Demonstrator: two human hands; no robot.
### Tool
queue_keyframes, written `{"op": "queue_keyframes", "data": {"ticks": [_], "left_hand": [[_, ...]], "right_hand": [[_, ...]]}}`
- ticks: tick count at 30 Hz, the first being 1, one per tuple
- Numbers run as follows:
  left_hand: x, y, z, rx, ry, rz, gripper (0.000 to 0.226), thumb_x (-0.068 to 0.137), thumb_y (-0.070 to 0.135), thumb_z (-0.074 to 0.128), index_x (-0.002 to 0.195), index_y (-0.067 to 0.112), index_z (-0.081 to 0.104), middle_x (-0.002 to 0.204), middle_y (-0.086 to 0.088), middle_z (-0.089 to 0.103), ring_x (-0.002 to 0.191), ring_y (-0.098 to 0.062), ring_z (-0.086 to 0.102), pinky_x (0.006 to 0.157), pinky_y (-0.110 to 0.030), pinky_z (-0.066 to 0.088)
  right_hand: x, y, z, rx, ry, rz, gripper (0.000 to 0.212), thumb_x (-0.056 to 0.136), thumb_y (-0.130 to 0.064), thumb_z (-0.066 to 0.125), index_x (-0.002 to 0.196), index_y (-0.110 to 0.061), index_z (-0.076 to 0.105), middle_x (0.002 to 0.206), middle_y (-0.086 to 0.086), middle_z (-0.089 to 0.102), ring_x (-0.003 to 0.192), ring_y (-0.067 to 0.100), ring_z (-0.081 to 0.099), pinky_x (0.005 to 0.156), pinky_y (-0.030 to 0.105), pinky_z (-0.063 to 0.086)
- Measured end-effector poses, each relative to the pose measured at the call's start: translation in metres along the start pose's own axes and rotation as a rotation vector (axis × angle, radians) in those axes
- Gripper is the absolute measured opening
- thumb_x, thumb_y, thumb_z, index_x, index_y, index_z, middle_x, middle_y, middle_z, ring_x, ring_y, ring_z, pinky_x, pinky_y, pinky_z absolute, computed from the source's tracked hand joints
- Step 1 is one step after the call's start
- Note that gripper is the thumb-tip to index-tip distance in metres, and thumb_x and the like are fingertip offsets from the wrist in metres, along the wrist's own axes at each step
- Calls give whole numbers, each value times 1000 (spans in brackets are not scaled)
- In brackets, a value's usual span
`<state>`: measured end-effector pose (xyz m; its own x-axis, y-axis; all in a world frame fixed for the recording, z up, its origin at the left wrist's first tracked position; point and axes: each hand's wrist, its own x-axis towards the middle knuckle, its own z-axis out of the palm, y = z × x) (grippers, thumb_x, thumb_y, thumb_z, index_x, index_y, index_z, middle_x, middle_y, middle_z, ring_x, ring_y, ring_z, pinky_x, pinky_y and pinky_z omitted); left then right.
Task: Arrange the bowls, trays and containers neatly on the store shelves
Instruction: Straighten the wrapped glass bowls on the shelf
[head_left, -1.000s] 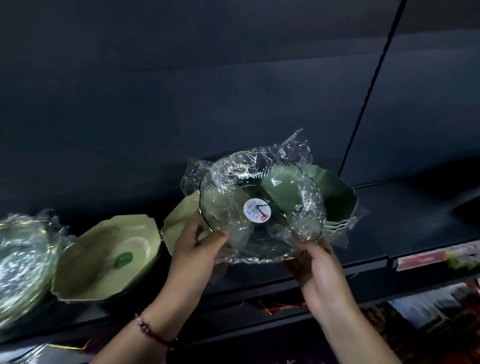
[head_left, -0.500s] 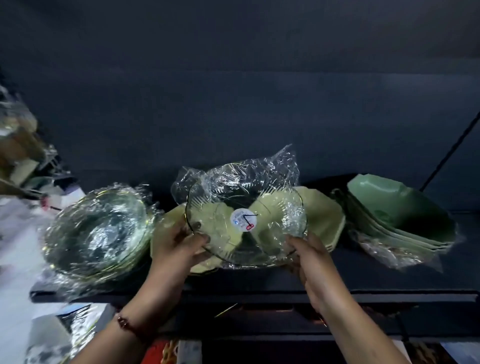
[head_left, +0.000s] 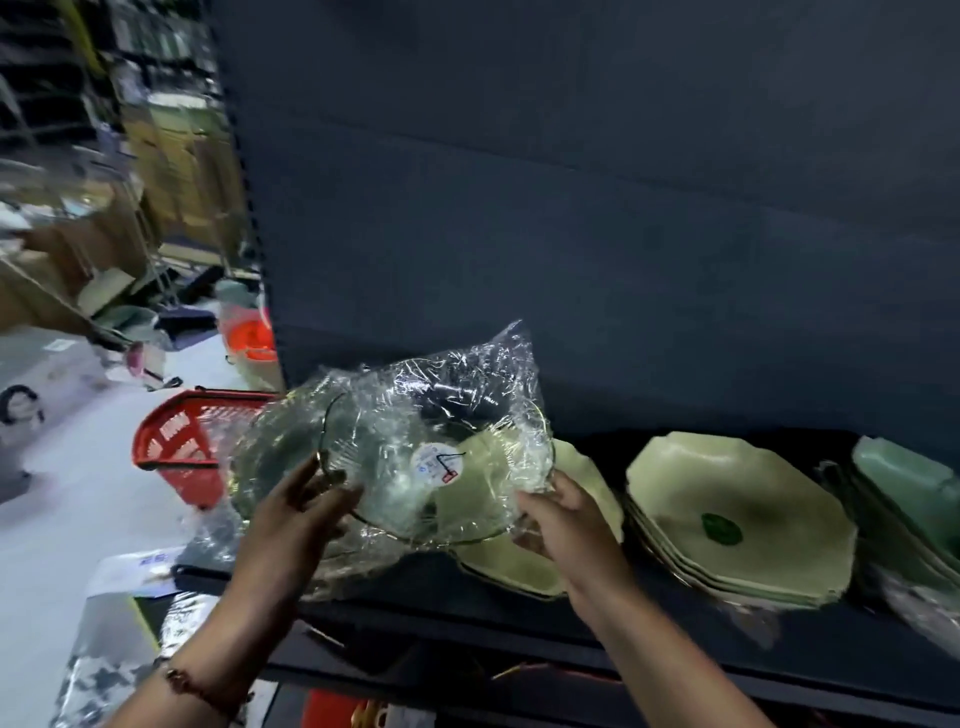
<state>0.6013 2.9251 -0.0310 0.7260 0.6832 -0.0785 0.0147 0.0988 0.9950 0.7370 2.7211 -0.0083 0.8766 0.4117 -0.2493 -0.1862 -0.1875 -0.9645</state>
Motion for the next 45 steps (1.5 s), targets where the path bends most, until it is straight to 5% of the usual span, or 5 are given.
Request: {"op": "queue_keyframes", "data": {"ticks": [4,14,22,39,45], "left_hand": [[15,-8,-36,153,123,92,58,86,16,69,140,15,48,123,-1,63,105,-15,61,72,-16,41],[52,-50,-94,502,237,25,74,76,44,64,143,20,45,150,-6,38,136,-23,37,107,-42,34],[61,-83,-90,710,203,-15,74,88,28,60,151,21,23,154,-14,31,137,-35,33,107,-53,36],[44,-50,-56,1278,2,474,63,93,37,44,148,8,32,156,-12,25,145,-33,10,117,-46,12],[38,-46,13,1311,-299,644,61,90,44,36,140,10,46,150,-11,40,139,-38,33,110,-50,30]], "right_hand": [[16,0,49,-179,-31,-28,12,88,-27,64,100,-26,67,81,2,71,71,16,66,79,43,54],[64,18,125,-630,-54,-61,42,85,-21,57,126,-15,50,115,5,64,99,24,61,75,27,43],[77,47,140,-877,-23,-36,84,89,-7,47,152,-9,-8,161,9,3,142,29,26,106,31,35],[60,47,108,-1081,-110,-285,76,96,-33,46,153,-11,1,162,8,1,148,24,4,120,35,9],[32,49,52,-1211,-75,-338,70,97,-36,42,154,-16,6,162,2,4,148,20,-1,119,32,-1]]}}
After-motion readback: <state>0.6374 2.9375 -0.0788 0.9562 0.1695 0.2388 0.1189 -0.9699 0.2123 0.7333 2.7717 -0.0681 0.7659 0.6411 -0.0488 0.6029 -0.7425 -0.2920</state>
